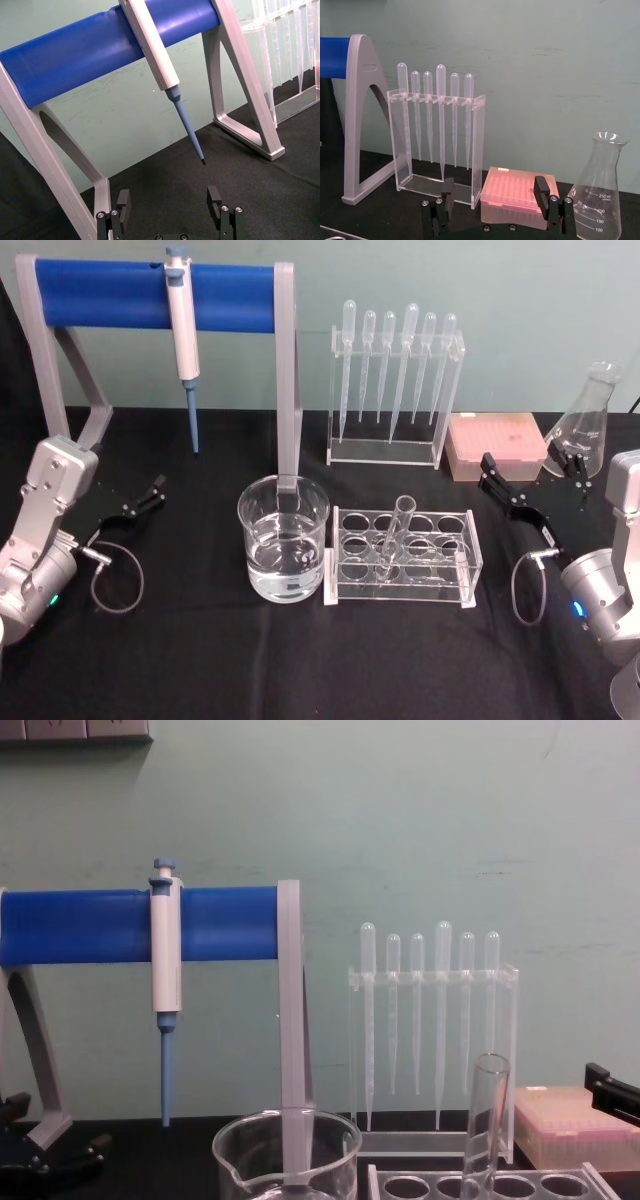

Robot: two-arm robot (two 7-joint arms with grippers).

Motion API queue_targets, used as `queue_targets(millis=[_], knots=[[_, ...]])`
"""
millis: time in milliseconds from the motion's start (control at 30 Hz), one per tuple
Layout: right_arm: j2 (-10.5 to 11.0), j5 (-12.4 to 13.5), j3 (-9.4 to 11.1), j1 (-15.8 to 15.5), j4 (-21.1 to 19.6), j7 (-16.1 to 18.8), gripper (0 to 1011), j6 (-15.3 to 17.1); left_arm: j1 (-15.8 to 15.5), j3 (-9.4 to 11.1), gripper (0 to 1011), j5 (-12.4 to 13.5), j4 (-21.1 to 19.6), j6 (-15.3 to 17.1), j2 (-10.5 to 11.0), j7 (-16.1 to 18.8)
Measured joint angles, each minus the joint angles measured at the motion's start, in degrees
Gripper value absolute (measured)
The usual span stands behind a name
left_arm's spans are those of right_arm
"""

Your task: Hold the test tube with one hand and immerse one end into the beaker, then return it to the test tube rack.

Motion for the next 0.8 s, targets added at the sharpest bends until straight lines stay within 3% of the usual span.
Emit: queue_targets(millis=[800], knots=[[0.1, 0.11, -0.07, 0.05, -0.12, 0.0, 1003, 0.02, 0.0, 0.0, 1000, 0.0, 0.0, 0.0, 0.0, 0.0]])
